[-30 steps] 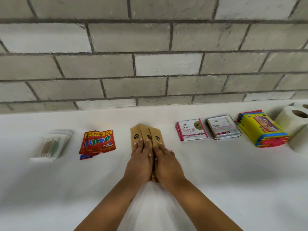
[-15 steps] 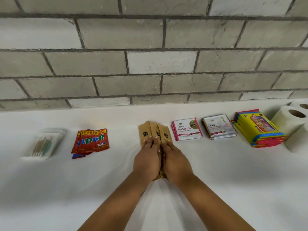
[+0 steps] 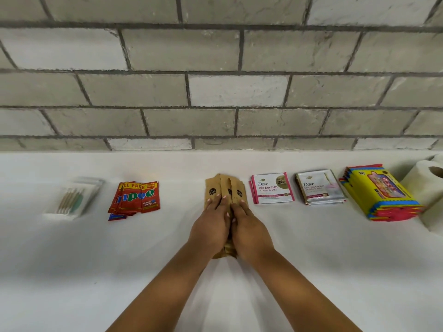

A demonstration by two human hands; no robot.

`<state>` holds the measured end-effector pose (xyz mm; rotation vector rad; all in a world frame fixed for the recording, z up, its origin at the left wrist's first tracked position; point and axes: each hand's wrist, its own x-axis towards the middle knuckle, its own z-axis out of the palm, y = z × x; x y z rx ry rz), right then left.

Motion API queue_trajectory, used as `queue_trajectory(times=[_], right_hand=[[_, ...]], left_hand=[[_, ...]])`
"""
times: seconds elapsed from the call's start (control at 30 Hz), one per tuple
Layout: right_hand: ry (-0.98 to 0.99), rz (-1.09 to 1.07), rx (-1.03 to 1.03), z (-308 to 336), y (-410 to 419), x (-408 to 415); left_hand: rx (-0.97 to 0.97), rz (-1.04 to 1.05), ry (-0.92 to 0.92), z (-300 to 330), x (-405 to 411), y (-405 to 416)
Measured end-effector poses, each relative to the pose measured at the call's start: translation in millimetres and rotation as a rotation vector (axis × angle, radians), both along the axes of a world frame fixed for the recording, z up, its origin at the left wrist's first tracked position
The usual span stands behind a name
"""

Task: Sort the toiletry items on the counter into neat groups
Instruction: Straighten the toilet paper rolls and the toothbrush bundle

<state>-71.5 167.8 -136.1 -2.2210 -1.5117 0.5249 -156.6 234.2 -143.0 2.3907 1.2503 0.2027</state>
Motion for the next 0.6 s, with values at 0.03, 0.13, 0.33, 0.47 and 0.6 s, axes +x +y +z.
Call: queue_trajectory(times=[0.03,0.13,0.33,0.47,0.6], right_hand=[[0.008,0.000,0.001,0,2,-1],[0.037,0.005,0.010,-1,6,-3],[0.077,0.010,0.040,-4,11,0],[0.103,0.006,0.074,-5,5,2],[0.079,0.002,0.110,-8,2,2]], left_hand=[[0.006,0.003,-0.004,0,-1,1],[0.011,0.036,-0.014,0,-3,2],[0.019,0.088,-0.023,3,-4,0],[0.048,0.053,-0.031,2,-9,-2],[0.052,0.034,-0.003,8,-24,3]])
